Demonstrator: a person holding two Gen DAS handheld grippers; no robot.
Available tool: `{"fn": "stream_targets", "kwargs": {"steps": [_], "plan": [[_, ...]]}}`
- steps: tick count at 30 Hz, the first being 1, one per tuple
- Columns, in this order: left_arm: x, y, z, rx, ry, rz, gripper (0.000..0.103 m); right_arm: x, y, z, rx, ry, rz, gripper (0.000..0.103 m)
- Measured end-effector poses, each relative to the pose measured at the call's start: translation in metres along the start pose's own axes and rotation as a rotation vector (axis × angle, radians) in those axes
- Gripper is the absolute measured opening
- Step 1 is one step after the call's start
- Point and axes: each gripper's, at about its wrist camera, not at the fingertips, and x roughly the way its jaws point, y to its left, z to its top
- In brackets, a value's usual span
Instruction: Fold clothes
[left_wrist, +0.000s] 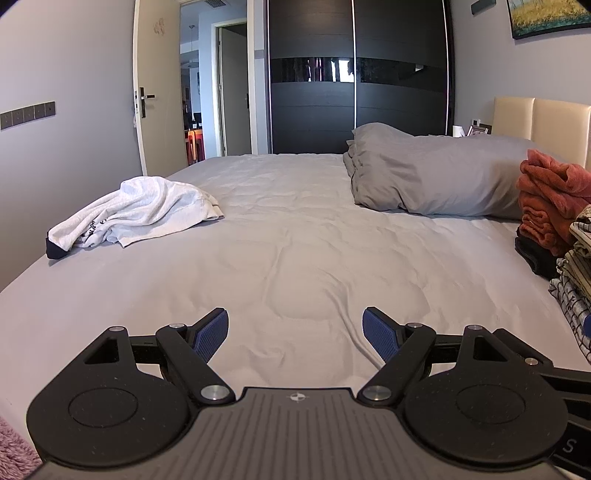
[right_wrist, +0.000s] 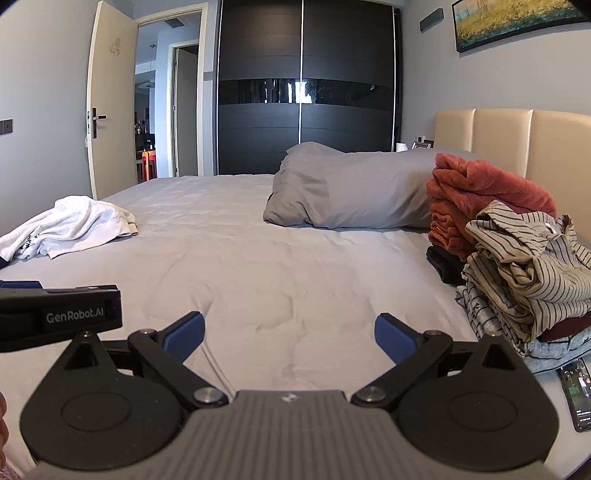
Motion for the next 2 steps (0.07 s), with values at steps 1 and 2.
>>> {"fn": "stream_targets", "kwargs": {"steps": [1, 2], "plan": [[0.0005, 0.0019, -0.0001, -0.001, 0.001, -0.001, 0.080, -0.0002, 0.0002, 0.0000, -0.001, -0.001, 0.000, 0.100], [0.0007, 0.0019, -0.0003, 0.001, -0.001, 0.001, 0.080, -0.0004, 0.0003, 0.0001, -0.002, -0.003, 0.000, 0.100]]}}
